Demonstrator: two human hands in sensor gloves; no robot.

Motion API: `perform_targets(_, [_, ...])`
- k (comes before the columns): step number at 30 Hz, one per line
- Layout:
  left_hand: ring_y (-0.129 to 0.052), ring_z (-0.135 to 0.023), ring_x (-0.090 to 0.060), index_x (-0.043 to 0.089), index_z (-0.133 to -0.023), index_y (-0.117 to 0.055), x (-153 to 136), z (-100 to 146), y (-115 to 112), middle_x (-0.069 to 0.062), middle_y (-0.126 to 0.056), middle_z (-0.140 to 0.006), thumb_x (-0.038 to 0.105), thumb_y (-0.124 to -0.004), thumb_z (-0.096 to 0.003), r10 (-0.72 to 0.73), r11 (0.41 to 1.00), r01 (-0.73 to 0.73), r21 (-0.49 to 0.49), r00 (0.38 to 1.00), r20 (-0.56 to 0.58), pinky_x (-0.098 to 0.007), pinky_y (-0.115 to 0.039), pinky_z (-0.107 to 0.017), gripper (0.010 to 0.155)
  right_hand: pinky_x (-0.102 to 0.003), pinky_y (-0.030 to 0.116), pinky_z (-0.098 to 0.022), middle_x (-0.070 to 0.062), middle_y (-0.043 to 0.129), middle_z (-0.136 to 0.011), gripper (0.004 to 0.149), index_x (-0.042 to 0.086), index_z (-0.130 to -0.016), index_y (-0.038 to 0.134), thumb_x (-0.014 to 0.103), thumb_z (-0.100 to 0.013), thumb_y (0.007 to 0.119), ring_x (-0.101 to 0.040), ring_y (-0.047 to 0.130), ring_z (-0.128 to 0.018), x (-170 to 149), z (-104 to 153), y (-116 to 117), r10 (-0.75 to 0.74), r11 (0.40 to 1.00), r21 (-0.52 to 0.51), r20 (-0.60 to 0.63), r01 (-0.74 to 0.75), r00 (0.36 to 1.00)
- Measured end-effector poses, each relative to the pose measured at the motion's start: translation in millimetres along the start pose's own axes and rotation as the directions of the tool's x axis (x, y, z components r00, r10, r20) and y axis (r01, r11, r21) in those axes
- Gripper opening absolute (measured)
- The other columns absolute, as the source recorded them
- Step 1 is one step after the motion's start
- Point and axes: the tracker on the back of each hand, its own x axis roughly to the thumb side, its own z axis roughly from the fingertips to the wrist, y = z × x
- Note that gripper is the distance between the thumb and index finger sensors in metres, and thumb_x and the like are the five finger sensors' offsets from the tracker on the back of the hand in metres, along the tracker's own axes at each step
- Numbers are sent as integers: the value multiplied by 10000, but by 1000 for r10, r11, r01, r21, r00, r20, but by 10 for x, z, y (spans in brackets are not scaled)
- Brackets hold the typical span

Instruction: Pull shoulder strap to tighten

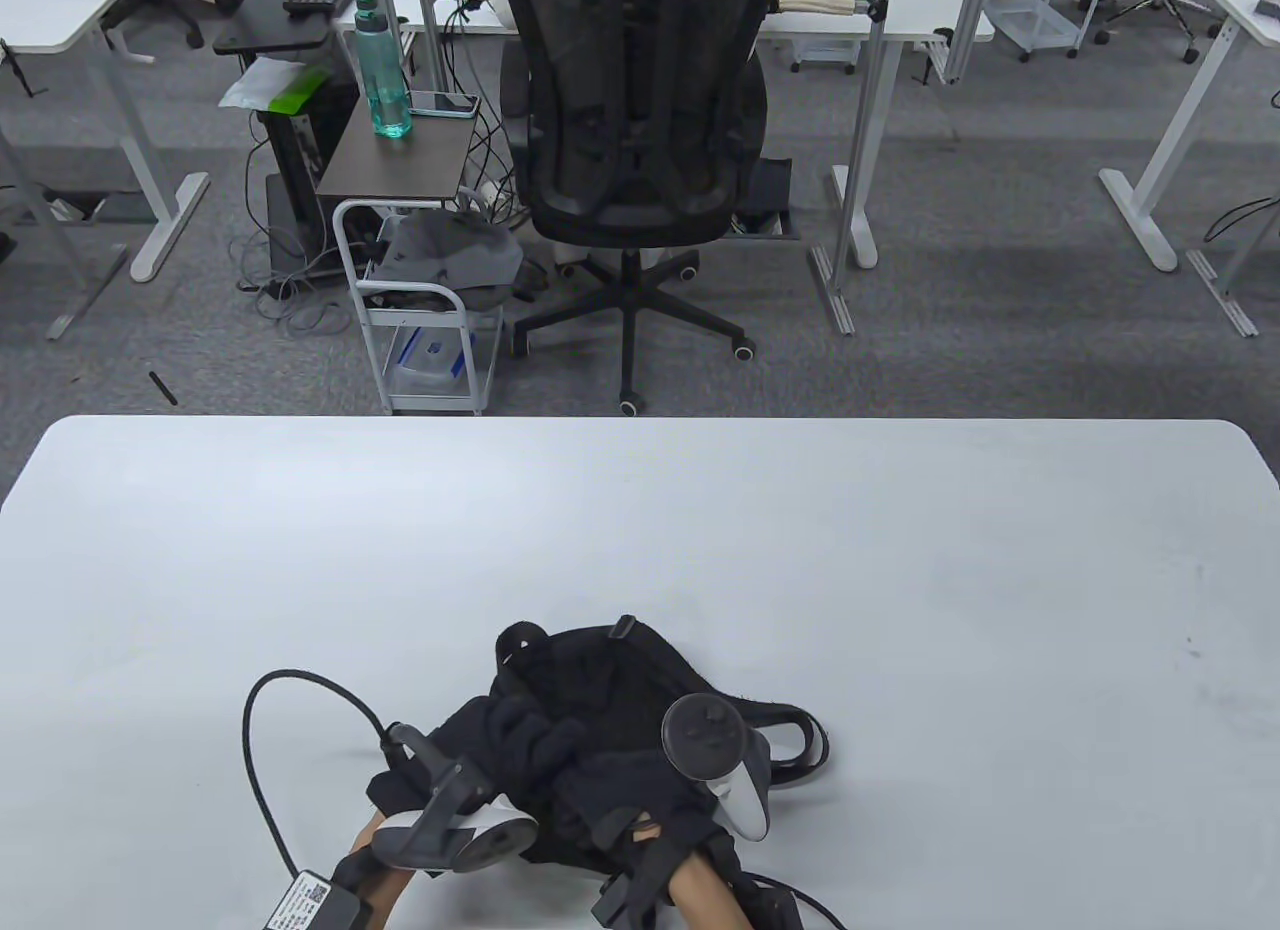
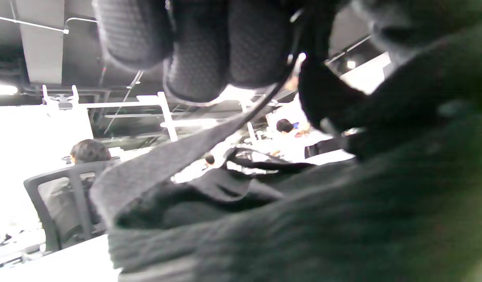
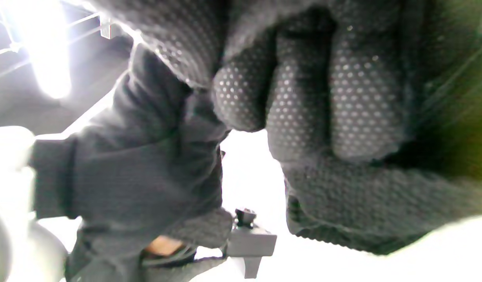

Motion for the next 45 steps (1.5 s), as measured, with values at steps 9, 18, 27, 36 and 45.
perform_targets(9, [-957, -720, -122, 377, -938, -605, -126, 44, 13, 154, -950, -655, 467, -563, -310, -55, 998, 54, -21, 997, -50, -342, -826, -567, 635, -598, 749, -489, -234, 1007, -672, 419, 6, -730, 936, 290, -433, 849, -427, 1010, -524, -23, 23, -24, -5, 1000, -19, -10, 5, 1000])
perform_targets(18, [-967, -711, -131, 341, -951, -608, 113, 7, 158, 139, -962, -652, 473, -574, -328, 156, 988, -156, 14, 988, -9, -340, -832, -565, 637, -584, 773, -471, -205, 1054, -573, 367, 31, -628, 986, 307, -443, 829, -400, 1041, -444, -18, 49, -100, -67, 996, -64, 28, 68, 997])
perform_targets(27, [-991, -670, -160, 314, -933, -675, 35, 20, 122, 104, -997, -612, 508, -609, -308, 349, 937, -349, 7, 935, -58, -358, -841, -541, 658, -561, 798, -454, -179, 1079, -523, 361, 50, -590, 1011, 326, -442, 833, -370, 1060, -401, 3, 45, -117, -58, 996, -68, 63, 62, 996])
perform_targets(36, [-974, -683, -140, 389, -920, -659, -21, 4, 34, 137, -969, -599, 488, -536, -291, 122, 993, -122, 2, 992, -29, -364, -824, -557, 649, -558, 807, -439, -186, 1087, -486, 376, 11, -577, 1015, 309, -446, 828, -369, 1066, -362, 9, 24, -97, -28, 999, -43, 36, 29, 999])
perform_targets(45, [-968, -691, -137, 329, -930, -642, -101, 59, 49, 135, -958, -617, 484, -554, -309, 65, 998, -66, -2, 996, -54, -353, -828, -560, 645, -607, 742, -491, -231, 1021, -659, 432, 10, -709, 961, 331, -440, 856, -436, 1011, -520, -35, 37, -101, -57, 998, 2, 4, 57, 998])
